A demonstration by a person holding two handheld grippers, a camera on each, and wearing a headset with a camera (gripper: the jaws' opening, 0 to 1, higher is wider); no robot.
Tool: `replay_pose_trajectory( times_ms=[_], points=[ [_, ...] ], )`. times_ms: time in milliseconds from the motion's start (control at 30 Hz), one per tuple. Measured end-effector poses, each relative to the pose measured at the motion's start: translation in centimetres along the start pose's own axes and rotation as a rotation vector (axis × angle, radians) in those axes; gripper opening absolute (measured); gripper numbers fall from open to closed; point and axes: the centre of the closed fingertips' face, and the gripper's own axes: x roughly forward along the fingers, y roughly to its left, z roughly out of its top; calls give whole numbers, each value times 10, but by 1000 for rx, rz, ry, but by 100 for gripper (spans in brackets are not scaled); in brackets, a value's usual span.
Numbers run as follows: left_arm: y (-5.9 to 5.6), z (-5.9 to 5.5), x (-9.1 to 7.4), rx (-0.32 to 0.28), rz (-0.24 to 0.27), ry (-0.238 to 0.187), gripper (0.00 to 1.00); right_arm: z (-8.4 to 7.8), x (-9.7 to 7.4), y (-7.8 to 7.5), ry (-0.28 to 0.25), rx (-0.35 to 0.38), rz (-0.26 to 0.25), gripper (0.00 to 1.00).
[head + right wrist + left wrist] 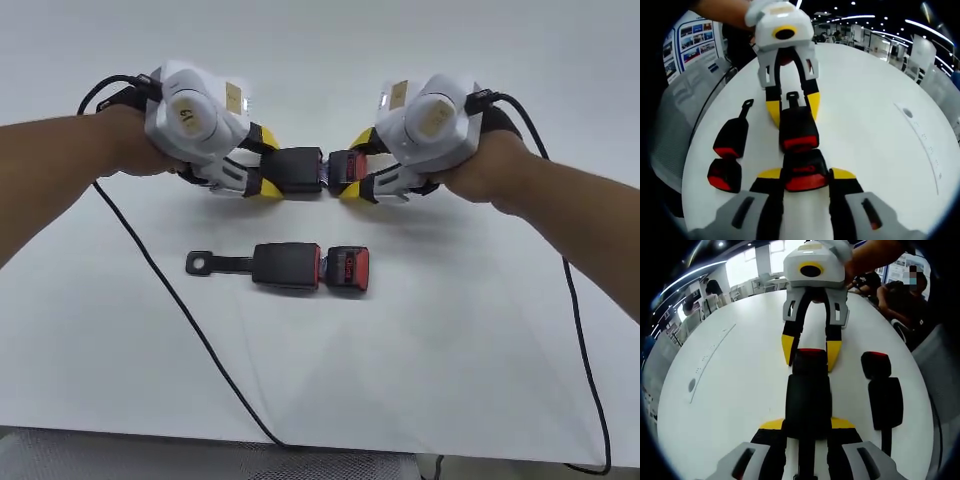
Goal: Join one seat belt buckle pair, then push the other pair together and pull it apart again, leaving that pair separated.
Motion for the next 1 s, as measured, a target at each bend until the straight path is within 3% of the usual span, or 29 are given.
replay_pose_trajectory(
  times_ms=[1000],
  points=[
    [0,1,-1,6,-8,7,32,-2,1,-2,5,-5,-7,34]
  ],
)
